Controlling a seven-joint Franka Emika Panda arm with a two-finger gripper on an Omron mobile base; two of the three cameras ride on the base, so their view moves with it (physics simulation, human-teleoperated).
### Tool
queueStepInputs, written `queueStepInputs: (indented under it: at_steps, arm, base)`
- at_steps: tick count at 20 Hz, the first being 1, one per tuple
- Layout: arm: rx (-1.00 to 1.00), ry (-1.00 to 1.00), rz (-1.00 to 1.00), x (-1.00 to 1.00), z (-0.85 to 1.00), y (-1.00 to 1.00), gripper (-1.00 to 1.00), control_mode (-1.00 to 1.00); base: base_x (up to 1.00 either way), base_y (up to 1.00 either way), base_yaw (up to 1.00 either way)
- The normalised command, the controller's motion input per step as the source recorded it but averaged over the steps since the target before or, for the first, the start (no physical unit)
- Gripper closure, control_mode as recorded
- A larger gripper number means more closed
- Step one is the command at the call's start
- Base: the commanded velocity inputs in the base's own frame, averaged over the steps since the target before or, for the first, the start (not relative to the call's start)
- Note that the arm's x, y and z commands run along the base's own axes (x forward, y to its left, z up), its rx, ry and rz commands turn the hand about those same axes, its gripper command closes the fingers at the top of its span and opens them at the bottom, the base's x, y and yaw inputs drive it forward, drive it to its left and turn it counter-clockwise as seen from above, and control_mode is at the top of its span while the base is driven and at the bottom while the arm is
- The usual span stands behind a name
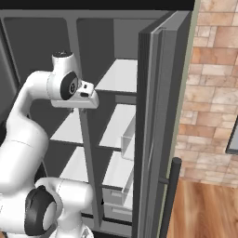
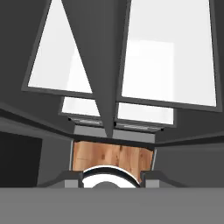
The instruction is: Pick up the frozen fish from the freezer, place it on any shelf in the fridge, and close the fridge and freezer doors when done.
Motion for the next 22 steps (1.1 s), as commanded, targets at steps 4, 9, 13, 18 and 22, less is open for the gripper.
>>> queueStepInputs:
  at_steps: [4, 9, 13, 18, 22]
  arm:
    - [0.00, -0.09, -0.17, -0.20, 0.00, 0.25, -1.00, -1.00]
    - [0.10, -0.21, -0.20, -0.12, 0.13, 0.98, -1.00, -1.00]
    - [0.19, -0.25, -0.07, 0.01, 0.40, 0.80, -1.00, -1.00]
    - [0.12, -0.25, -0.02, 0.27, 0.46, 0.59, -1.00, -1.00]
    - [0.04, -0.11, -0.06, 0.47, 0.07, 0.37, -1.00, -1.00]
  base:
    - [0.00, 0.00, 0.00]
    - [0.00, 0.00, 0.00]
    - [0.00, 0.00, 0.00]
    - [0.00, 0.00, 0.00]
    - [0.00, 0.00, 0.00]
